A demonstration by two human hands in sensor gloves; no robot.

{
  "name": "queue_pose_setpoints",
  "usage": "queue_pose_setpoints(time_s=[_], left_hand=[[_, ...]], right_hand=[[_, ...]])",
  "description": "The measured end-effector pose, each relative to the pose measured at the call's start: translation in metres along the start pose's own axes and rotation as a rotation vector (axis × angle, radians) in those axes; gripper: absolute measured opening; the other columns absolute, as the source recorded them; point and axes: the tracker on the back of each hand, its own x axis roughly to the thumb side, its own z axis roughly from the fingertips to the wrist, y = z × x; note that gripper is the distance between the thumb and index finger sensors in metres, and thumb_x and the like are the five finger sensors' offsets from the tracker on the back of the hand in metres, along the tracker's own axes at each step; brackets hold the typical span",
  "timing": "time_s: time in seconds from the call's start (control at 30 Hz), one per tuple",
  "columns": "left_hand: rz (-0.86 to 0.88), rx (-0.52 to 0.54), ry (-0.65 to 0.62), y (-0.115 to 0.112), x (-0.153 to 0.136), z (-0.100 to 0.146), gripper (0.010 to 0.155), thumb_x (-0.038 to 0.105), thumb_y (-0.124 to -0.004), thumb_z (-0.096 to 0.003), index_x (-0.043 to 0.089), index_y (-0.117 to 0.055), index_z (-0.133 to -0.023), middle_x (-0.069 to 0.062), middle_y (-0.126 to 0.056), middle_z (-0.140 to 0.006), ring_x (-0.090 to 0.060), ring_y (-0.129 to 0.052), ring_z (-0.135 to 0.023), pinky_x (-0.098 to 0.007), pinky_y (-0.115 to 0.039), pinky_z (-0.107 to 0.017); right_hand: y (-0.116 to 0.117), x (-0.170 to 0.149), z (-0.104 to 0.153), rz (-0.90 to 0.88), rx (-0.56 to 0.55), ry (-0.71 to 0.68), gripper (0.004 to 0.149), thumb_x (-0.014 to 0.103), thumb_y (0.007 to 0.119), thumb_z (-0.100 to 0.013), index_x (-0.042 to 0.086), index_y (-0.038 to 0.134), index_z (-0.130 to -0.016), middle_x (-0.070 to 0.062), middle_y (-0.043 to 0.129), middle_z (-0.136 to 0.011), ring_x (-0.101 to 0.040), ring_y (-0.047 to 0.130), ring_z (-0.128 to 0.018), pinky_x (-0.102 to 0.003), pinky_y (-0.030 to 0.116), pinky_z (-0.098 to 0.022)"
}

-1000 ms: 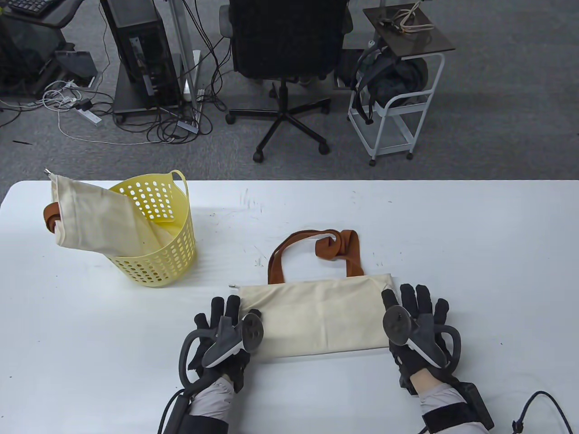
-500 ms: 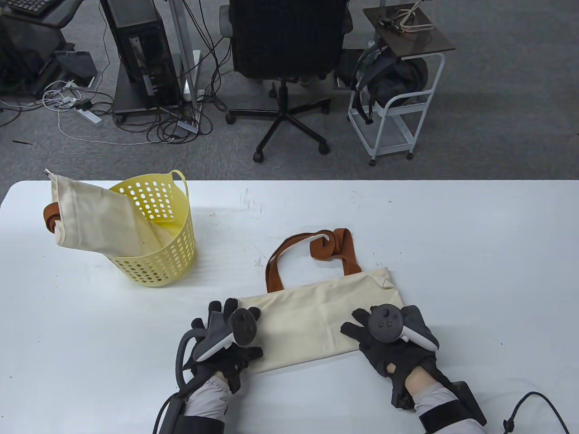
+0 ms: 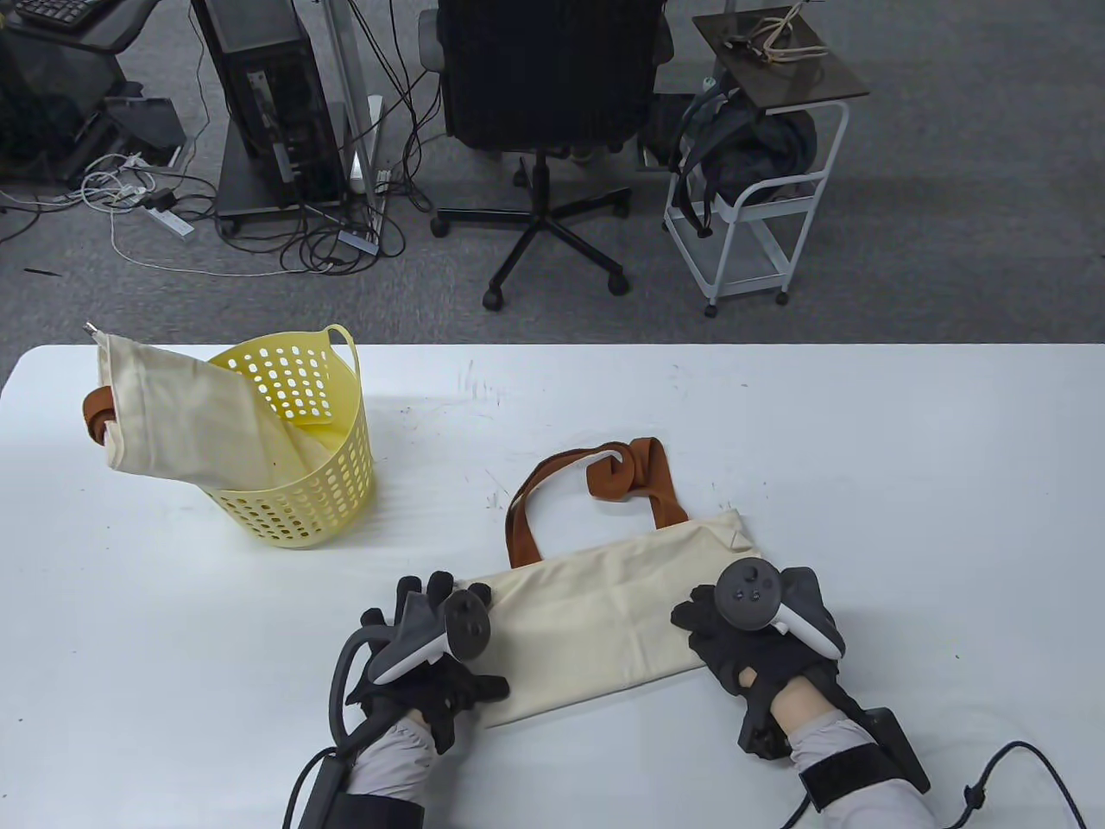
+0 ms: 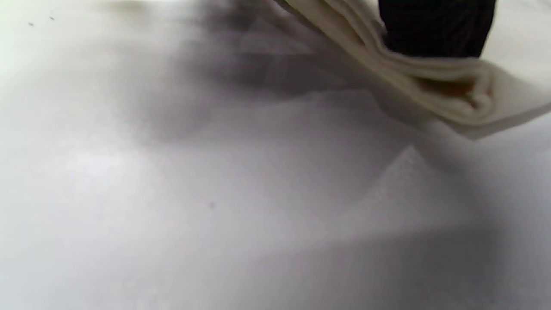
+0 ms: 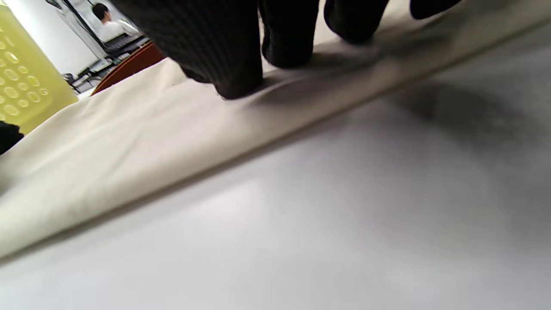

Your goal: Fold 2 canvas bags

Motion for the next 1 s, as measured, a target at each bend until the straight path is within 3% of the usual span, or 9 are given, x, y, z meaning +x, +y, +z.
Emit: queue_pose_setpoints(time_s=[0.13,0.2,0.3,0.43,0.63,0.77,0.87,1.0], left_hand=[[0.014,-0.013,-0.004,0.000,0.001,-0.001,0.103,0.067,-0.079,-0.0469,0.034,-0.010,-0.115,-0.012,-0.002,-0.121,-0.045,0.006,-0.106,-0.080,-0.013,-0.068],[0.018,-0.019,-0.006,0.000,0.000,-0.001,0.102,0.067,-0.079,-0.0469,0.034,-0.010,-0.115,-0.012,-0.001,-0.121,-0.046,0.005,-0.106,-0.080,-0.013,-0.067],[0.028,-0.025,-0.009,0.000,0.000,-0.001,0.102,0.067,-0.080,-0.0469,0.035,-0.011,-0.115,-0.012,-0.002,-0.121,-0.046,0.005,-0.106,-0.080,-0.013,-0.067],[0.032,-0.029,-0.015,0.000,0.001,-0.001,0.102,0.066,-0.080,-0.0470,0.034,-0.011,-0.115,-0.013,-0.002,-0.121,-0.046,0.005,-0.106,-0.080,-0.013,-0.067],[0.046,-0.032,-0.024,0.000,0.000,-0.002,0.102,0.066,-0.080,-0.0474,0.034,-0.011,-0.115,-0.013,-0.002,-0.121,-0.046,0.005,-0.106,-0.081,-0.013,-0.067],[0.054,-0.035,-0.030,0.000,0.001,-0.003,0.100,0.064,-0.081,-0.0478,0.035,-0.013,-0.115,-0.013,-0.002,-0.121,-0.046,0.005,-0.106,-0.081,-0.013,-0.067],[0.066,-0.038,-0.038,0.000,0.001,-0.004,0.098,0.063,-0.082,-0.0481,0.036,-0.015,-0.115,-0.013,-0.002,-0.121,-0.046,0.005,-0.106,-0.081,-0.013,-0.067],[0.094,-0.046,-0.045,-0.001,0.000,-0.005,0.097,0.062,-0.082,-0.0481,0.037,-0.016,-0.114,-0.013,-0.005,-0.122,-0.046,0.004,-0.106,-0.081,-0.013,-0.066]], right_hand=[[-0.024,0.020,-0.016,0.027,0.134,0.093,0.050,0.031,0.077,-0.050,0.015,0.077,-0.098,-0.015,0.069,-0.104,-0.046,0.063,-0.094,-0.066,0.049,-0.067],[-0.040,0.034,-0.022,0.002,0.006,0.066,0.049,0.029,0.079,-0.049,0.012,0.079,-0.095,-0.018,0.083,-0.094,-0.045,0.078,-0.083,-0.064,0.057,-0.063],[-0.061,0.053,-0.035,-0.019,-0.192,0.068,0.047,0.025,0.080,-0.048,0.014,0.081,-0.094,-0.018,0.082,-0.095,-0.044,0.074,-0.086,-0.065,0.052,-0.065],[-0.072,0.068,-0.066,-0.009,-0.245,0.217,0.056,0.028,0.083,-0.048,0.013,0.071,-0.100,-0.020,0.069,-0.103,-0.047,0.057,-0.096,-0.069,0.040,-0.068],[-0.055,0.069,-0.119,0.101,0.007,0.488,0.076,0.037,0.083,-0.048,0.008,0.047,-0.109,-0.024,0.052,-0.110,-0.049,0.040,-0.101,-0.071,0.031,-0.069],[-0.040,0.075,-0.139,0.096,-0.063,0.495,0.076,0.037,0.083,-0.048,0.005,0.047,-0.107,-0.026,0.058,-0.106,-0.049,0.047,-0.098,-0.070,0.034,-0.068],[-0.032,0.089,-0.145,0.079,-0.212,0.440,0.074,0.045,0.068,-0.050,0.002,0.047,-0.106,-0.030,0.065,-0.101,-0.051,0.054,-0.094,-0.072,0.035,-0.066],[-0.024,0.111,-0.151,0.009,-0.104,0.332,0.089,0.061,0.059,-0.045,0.002,0.037,-0.109,-0.034,0.051,-0.106,-0.055,0.038,-0.098,-0.077,0.022,-0.063]])
